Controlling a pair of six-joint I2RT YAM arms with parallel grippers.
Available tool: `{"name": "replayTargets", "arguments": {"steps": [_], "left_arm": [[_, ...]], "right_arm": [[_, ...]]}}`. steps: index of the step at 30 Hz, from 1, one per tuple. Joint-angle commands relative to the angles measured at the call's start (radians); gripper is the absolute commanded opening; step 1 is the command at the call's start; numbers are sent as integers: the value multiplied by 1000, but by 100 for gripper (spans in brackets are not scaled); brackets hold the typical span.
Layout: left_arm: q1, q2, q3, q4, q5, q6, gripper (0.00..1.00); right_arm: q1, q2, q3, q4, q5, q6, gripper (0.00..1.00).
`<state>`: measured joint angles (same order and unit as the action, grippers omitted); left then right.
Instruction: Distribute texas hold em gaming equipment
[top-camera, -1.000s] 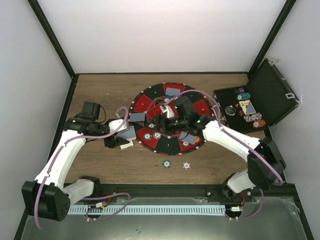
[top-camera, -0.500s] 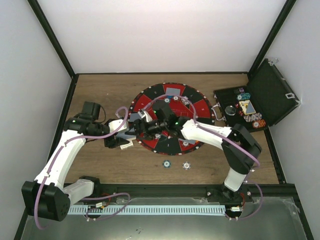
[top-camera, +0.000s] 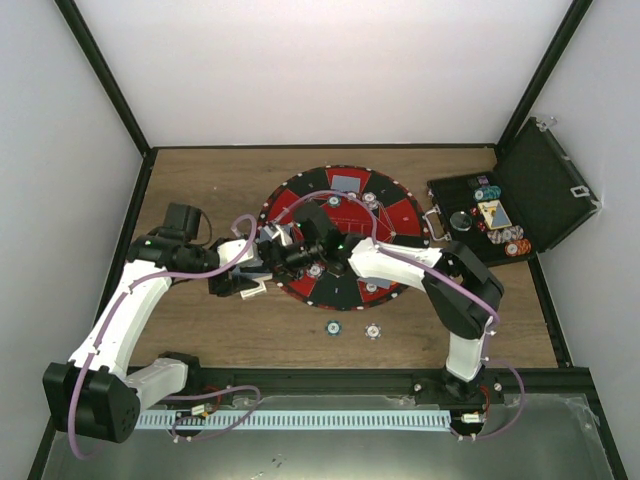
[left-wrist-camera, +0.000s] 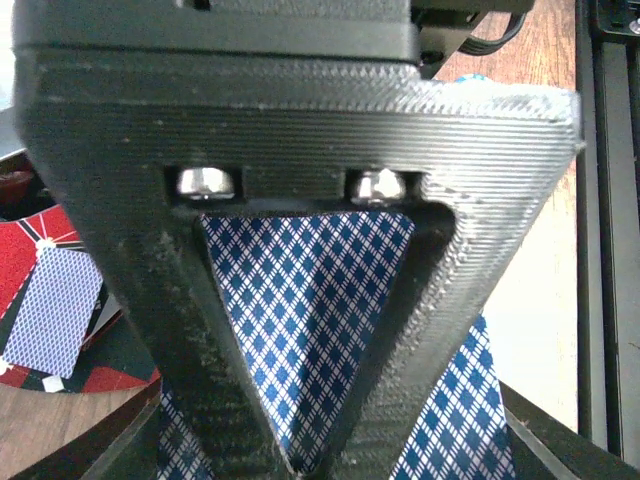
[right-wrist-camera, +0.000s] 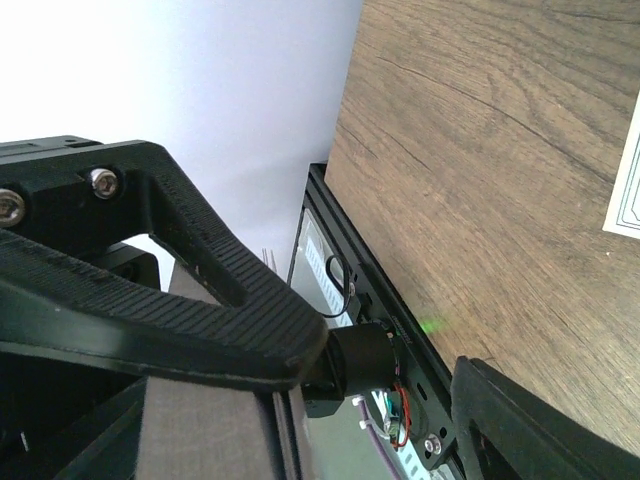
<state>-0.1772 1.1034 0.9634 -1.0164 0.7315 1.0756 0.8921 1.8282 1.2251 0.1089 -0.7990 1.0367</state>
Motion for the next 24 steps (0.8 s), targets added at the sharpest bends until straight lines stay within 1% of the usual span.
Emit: {"name": "replayTargets", "arguments": {"steps": [1,6,10,14,17,21,24], "left_arm": [[1,-20,24,3,53,27,6],[2,-29,26,1,61,28,6],[1,-28,27,2,60,26,6],[1,-26,25,3,53,26,6],[1,-28,23,4,50,27,6],[1,-28,20,9,49,27,6],[1,-25,20,13,47,26,6]], "right_arm": [[-29,-18,-71,37,-34,-4,71],[-67,-54,-139,39,-40,-15,67],[-93,-79,-150,25,-44,-27,61],[-103,-113,-142,6,-41,-37,53],[-111,-145,-146,-14,-34,-45,44],[-124,-190,-160,-37,-26,-53,39],[-132,-212,-155,-63,-24,-64,27]]}}
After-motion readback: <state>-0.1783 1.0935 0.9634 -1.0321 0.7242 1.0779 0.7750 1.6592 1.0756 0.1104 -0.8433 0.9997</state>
